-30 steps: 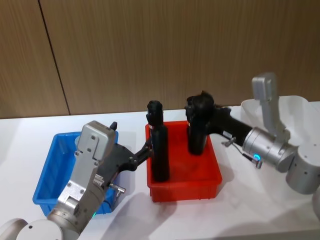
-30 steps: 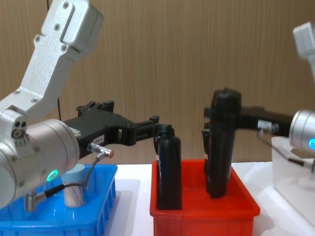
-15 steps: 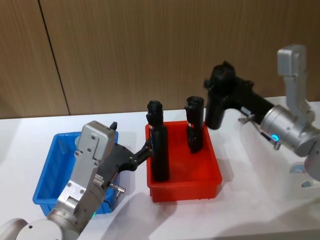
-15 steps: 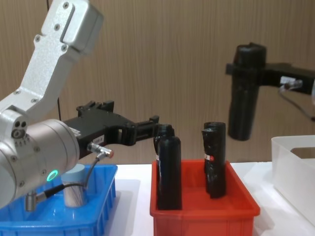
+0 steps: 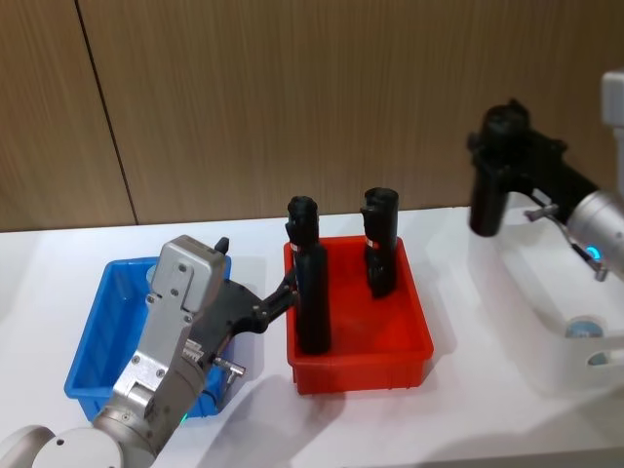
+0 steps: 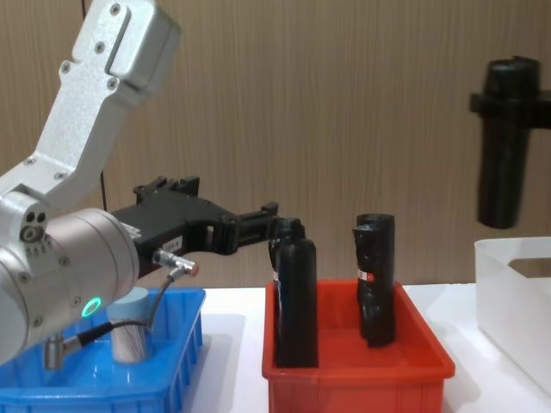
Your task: Pick the cotton swabs from the blue box and place them into the white box.
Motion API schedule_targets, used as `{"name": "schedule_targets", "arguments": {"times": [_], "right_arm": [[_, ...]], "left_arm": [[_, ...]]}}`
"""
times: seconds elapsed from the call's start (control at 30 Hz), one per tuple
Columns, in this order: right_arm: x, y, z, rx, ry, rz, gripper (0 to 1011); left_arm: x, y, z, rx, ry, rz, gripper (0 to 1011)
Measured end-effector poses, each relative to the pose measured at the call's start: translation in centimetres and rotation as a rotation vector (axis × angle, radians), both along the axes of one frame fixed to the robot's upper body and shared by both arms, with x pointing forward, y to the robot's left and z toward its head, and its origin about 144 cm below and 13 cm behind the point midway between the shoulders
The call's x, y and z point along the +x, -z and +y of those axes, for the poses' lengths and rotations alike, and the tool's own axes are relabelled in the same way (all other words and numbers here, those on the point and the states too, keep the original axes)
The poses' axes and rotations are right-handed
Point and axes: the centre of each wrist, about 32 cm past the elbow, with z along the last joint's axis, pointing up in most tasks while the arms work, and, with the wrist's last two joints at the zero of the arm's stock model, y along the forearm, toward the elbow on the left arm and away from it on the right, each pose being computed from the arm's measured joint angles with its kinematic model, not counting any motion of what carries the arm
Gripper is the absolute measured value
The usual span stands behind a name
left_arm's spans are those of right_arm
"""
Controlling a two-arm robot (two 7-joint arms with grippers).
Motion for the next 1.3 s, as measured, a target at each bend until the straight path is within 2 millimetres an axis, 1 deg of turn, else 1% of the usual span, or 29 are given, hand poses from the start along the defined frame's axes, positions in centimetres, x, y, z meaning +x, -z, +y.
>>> {"name": "schedule_targets", "arguments": {"times": [0.1,0.2,0.5,0.63,0.67,0.7,0.73,0.77,0.87,0.9,0.93,1.0,1.03,1.07,1.17,1.3], "right_arm": [[-0.2,0.0,-0.6,-0.006,0.030,0.009,427],[-0.6,0.1,-1.9,-0.015,0.092,0.030,427],[-1.6,0.9,-4.8,-0.033,0.206,0.087,427],[-2.0,1.3,-5.7,-0.037,0.240,0.106,528],[-2.2,1.4,-6.1,-0.038,0.252,0.111,587],[-2.2,1.4,-6.2,-0.038,0.255,0.112,599],[-2.3,1.5,-6.3,-0.039,0.261,0.114,650],[-2.4,1.5,-6.6,-0.039,0.269,0.117,669],[-2.7,1.7,-7.0,-0.038,0.284,0.122,785],[-2.7,1.7,-7.1,-0.038,0.286,0.123,785],[-2.8,1.7,-7.1,-0.038,0.288,0.123,839],[-3.0,1.7,-7.3,-0.038,0.296,0.123,870],[-3.0,1.7,-7.3,-0.038,0.297,0.123,921],[-3.1,1.7,-7.4,-0.037,0.300,0.123,921],[-3.3,1.7,-7.5,-0.037,0.303,0.120,1000],[-3.5,1.6,-7.7,-0.038,0.308,0.114,1001]], "left_arm": [[0.0,0.0,0.0,0.000,0.000,0.000,1004],[0.0,0.0,0.0,0.000,0.000,0.000,1004],[0.0,0.0,0.0,0.000,0.000,0.000,1004],[0.0,0.0,0.0,0.000,0.000,0.000,1004],[0.0,0.0,0.0,0.000,0.000,0.000,1004],[0.0,0.0,0.0,0.000,0.000,0.000,1004],[0.0,0.0,0.0,0.000,0.000,0.000,1004],[0.0,0.0,0.0,0.000,0.000,0.000,1004],[0.0,0.0,0.0,0.000,0.000,0.000,1004],[0.0,0.0,0.0,0.000,0.000,0.000,1004],[0.0,0.0,0.0,0.000,0.000,0.000,1004],[0.0,0.0,0.0,0.000,0.000,0.000,1004],[0.0,0.0,0.0,0.000,0.000,0.000,1004],[0.0,0.0,0.0,0.000,0.000,0.000,1004],[0.0,0.0,0.0,0.000,0.000,0.000,1004],[0.0,0.0,0.0,0.000,0.000,0.000,1004]]}}
